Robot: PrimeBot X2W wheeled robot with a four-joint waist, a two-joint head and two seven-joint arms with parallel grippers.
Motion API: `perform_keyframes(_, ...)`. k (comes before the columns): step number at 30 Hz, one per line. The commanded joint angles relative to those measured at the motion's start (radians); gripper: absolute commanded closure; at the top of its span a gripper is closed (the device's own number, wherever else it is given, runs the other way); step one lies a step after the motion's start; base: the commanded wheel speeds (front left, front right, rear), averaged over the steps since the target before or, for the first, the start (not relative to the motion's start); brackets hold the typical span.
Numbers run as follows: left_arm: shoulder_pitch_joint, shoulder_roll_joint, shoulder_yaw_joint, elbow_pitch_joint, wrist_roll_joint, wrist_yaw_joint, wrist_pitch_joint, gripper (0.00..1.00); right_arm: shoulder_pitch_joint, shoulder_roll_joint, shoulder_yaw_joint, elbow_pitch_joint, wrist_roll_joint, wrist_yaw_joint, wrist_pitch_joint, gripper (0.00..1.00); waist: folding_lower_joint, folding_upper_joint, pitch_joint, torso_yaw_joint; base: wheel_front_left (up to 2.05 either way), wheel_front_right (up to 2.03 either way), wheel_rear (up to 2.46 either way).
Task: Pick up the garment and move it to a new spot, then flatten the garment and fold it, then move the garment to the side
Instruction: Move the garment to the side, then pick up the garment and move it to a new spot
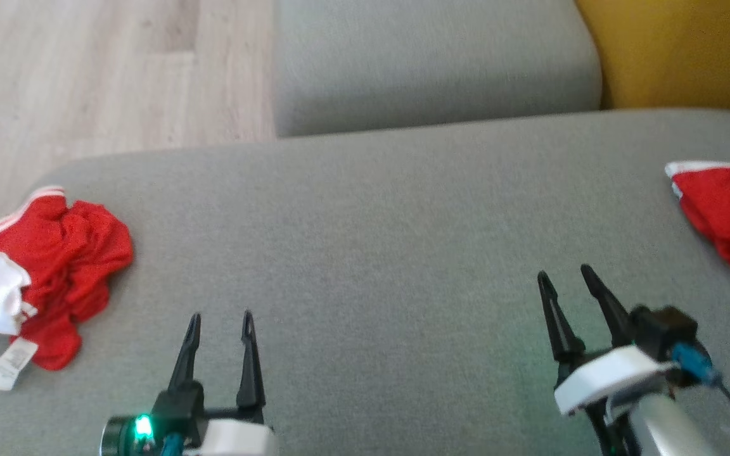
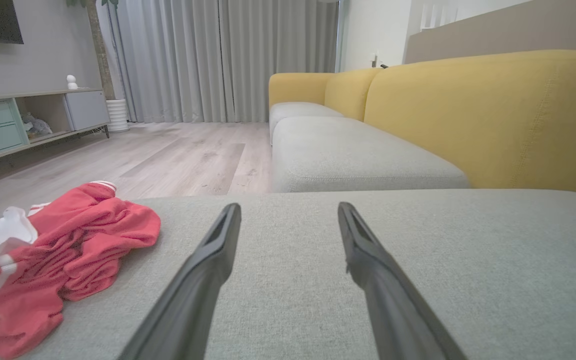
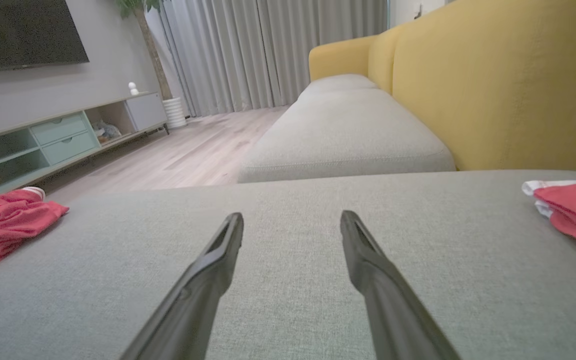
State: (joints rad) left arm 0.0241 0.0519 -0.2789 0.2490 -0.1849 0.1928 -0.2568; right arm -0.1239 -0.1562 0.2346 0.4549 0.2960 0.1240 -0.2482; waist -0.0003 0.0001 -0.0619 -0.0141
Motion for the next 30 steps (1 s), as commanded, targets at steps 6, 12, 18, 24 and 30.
perform_keyframes(6, 0.0, -0.002, 0.042, 0.0, 0.002, -0.021, -0.005, 0.0, 0.089, 0.068, -0.089, -0.071, -0.075, 0.007, -0.013, 0.0, 0.0003, -0.0001, -0.052, 0.044, 0.0, 0.0, 0.0)
perform_keyframes(12, 0.003, -0.002, 0.046, 0.005, 0.013, -0.022, -0.005, 0.0, 0.109, 0.085, -0.112, -0.075, -0.098, 0.007, -0.013, 0.0, 0.0003, -0.0001, -0.062, 0.049, 0.0, 0.0, 0.0)
perform_keyframes(18, 0.0, -0.002, 0.059, 0.007, 0.024, -0.025, -0.005, 0.0, 0.113, 0.093, -0.111, -0.073, -0.106, 0.007, -0.013, 0.0, 0.0003, -0.0001, -0.065, 0.045, 0.0, 0.0, 0.0)
perform_keyframes(24, 0.001, -0.002, 0.063, 0.006, 0.031, -0.021, -0.005, 0.0, 0.115, 0.097, -0.11, -0.073, -0.109, 0.007, -0.013, 0.0, 0.0003, -0.0001, -0.062, 0.039, 0.0, 0.0, 0.0)
perform_keyframes(30, -0.019, -0.002, 0.056, 0.005, 0.049, -0.016, -0.005, 0.0, 0.122, 0.097, -0.133, -0.079, -0.116, 0.007, -0.013, 0.0, 0.0003, -0.0001, -0.051, 0.074, 0.0, 0.0, 0.0)
